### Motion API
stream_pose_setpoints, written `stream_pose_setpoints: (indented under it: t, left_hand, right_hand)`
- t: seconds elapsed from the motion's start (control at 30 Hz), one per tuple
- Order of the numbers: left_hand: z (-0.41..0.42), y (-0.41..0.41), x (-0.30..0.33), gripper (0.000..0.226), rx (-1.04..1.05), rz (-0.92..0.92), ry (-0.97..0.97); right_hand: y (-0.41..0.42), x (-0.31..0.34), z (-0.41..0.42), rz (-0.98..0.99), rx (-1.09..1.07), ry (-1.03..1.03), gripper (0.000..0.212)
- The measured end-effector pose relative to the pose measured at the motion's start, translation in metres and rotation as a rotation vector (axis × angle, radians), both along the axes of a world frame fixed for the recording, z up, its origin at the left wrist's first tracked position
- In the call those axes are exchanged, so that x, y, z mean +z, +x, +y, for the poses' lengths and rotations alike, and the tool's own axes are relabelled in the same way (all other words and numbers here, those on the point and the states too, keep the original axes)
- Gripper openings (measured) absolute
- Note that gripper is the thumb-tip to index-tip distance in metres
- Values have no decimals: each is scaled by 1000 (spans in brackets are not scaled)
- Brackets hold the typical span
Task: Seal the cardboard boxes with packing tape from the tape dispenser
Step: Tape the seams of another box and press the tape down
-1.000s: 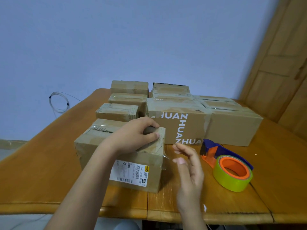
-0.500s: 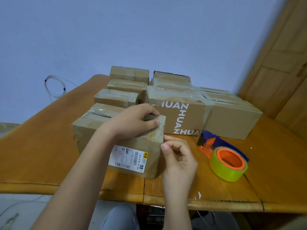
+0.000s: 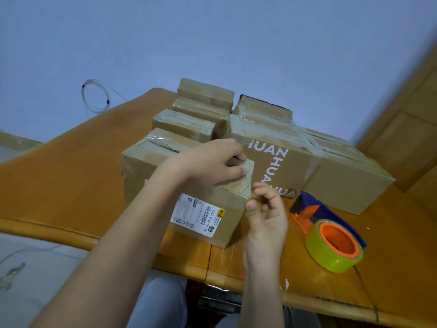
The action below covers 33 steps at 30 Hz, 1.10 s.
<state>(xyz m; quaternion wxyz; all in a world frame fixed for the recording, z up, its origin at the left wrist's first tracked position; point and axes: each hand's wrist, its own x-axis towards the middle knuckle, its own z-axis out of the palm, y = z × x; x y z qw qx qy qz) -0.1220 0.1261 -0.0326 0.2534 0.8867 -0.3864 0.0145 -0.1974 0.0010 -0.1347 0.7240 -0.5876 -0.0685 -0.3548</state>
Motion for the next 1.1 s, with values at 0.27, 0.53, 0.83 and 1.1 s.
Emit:
stream_pose_setpoints:
  t: [0.27, 0.53, 0.83, 1.1]
  left_hand:
    - [0, 4, -3, 33, -29, 2, -9]
    - [1, 5, -3, 32, -22, 59, -57]
    - [1, 6, -3, 35, -33, 58, -37]
    - [1, 7, -4, 37, -30, 71, -64]
  right_hand:
    - [26, 40, -49, 161, 215, -608, 78]
    - [11, 24, -50, 191, 422, -550, 89]
    - [19, 22, -47, 150, 302, -558, 84]
    - [13, 24, -50, 176, 338, -525, 69]
